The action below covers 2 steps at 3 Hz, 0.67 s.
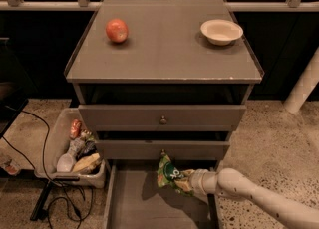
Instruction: Place green rice chip bag into bottom drawer
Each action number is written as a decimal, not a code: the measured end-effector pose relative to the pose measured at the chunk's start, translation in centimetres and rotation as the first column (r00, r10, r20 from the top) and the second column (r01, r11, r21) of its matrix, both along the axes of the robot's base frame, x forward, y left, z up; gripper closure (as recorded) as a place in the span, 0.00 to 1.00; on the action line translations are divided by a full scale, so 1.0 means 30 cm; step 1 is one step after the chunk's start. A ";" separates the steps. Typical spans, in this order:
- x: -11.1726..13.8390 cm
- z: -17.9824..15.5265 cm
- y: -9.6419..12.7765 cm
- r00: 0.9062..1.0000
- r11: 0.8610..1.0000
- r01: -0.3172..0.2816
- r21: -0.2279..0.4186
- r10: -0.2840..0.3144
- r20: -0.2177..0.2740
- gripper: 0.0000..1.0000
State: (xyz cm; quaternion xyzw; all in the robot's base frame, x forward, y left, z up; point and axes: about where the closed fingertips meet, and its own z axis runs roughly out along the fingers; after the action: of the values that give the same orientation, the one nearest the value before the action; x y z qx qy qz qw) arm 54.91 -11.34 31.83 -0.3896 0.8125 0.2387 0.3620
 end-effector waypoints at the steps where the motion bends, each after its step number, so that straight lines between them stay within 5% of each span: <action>1: -0.010 0.004 0.017 1.000 1.000 -0.016 -0.022 0.016 0.008 1.00; 2: -0.011 -0.112 0.042 1.000 0.995 -0.020 -0.095 0.019 -0.015 1.00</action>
Offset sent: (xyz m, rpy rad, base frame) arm 0.0066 0.0242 -0.0904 -0.2315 0.0426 0.0265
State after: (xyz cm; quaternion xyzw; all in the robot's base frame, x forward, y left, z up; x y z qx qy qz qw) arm 54.58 -10.07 28.47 -0.4126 0.8216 0.2062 0.3349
